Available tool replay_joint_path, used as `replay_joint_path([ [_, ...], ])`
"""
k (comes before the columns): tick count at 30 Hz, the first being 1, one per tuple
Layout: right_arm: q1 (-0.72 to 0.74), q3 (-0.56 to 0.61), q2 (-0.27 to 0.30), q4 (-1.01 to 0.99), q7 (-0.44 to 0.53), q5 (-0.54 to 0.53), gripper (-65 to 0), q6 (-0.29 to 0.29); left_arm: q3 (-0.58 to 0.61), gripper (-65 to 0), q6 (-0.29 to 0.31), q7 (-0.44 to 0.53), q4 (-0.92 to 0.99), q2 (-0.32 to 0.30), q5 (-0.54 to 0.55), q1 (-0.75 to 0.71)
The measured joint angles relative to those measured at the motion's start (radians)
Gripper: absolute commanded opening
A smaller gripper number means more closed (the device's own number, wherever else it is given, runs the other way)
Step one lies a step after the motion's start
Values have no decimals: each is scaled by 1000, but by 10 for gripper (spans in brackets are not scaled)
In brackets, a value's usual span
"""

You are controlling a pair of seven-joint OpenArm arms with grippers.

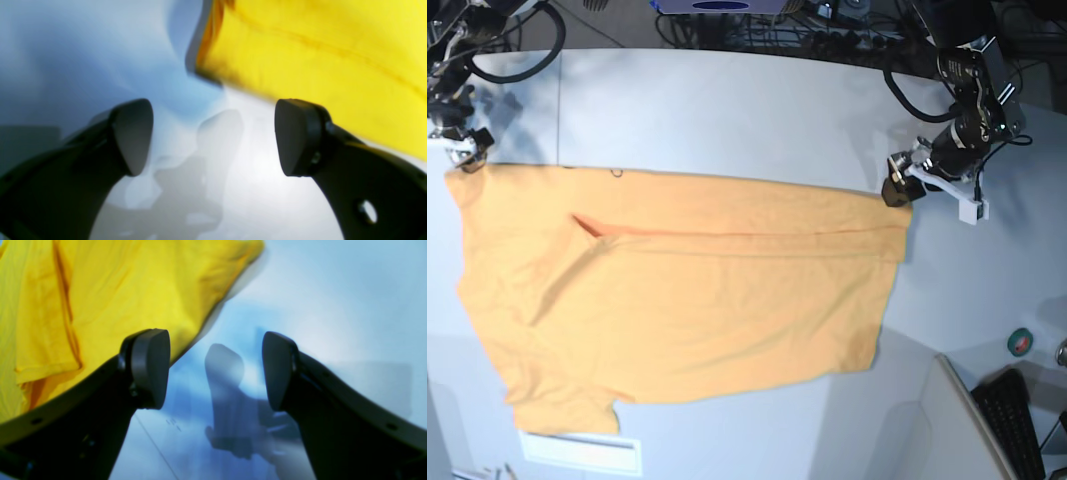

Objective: Layout the t-shirt on the table in an organized manner, then fold the t-shirt properly
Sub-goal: 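Grasp the folded edge with both grippers and pull it outward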

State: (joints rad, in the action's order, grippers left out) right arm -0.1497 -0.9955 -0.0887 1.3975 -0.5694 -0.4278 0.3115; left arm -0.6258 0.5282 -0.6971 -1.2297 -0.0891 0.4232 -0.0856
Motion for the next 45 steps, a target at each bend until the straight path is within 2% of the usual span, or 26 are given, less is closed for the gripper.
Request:
replay_joint_path([
  [4, 11, 1, 8, -17, 2, -36, -237, 2, 47, -169, 11, 115, 60, -3, 19, 5],
  [9, 11, 4, 7, -19, 1, -37, -237, 2, 93, -247, 18, 131, 104, -3, 23, 28],
  [14, 13, 4, 9, -46, 21, -37, -237, 2, 42, -321, 28, 133, 150, 0, 39, 48],
  [18, 11, 10, 9, -95, 109, -38, -237, 2, 24, -413, 25, 134, 157, 0, 32, 52],
  [21, 44, 5, 10, -151, 125, -37, -237, 1, 24, -485, 20, 132, 159, -1, 26, 51],
  [26, 109, 3, 64, -265, 147, -44, -237, 10, 24, -648, 19, 124, 163, -1, 21, 49],
  [31, 135, 8, 90, -342, 232, -48, -251, 14, 25, -650, 20, 121, 163, 0, 22, 48],
  [32, 135, 8, 89, -342, 233, -49, -279, 14, 26, -650, 19, 121, 163, 0, 22, 47],
  [33, 135, 9, 90, -342, 230, -48, -335, 14, 30, -650, 19, 122, 163, -2, 22, 47],
  [35, 134, 9, 91, -346, 212, -44, -504, 13, 31, -650, 19, 119, 158, -3, 19, 47],
  [36, 132, 12, 89, -347, 201, -44, -621, 10, 31, -650, 19, 116, 153, -2, 16, 47],
  [37, 130, 14, 86, -347, 199, -38, -650, 10, 31, -650, 18, 105, 144, -3, 13, 47],
  [38, 130, 25, 85, -343, 201, -37, -650, 8, 33, -650, -6, 90, 124, -1, 6, 43],
  [40, 132, 61, 89, -304, 160, -26, -650, -3, 38, -650, -86, 44, 61, 1, -6, 33],
  [41, 133, 84, 95, -270, 122, -23, -650, -2, 37, -650, -108, 6, 22, 0, -14, 26],
  [45, 154, 131, 111, -92, 2, -35, -650, -1, 37, -650, -110, -96, -126, -4, -19, 22],
])
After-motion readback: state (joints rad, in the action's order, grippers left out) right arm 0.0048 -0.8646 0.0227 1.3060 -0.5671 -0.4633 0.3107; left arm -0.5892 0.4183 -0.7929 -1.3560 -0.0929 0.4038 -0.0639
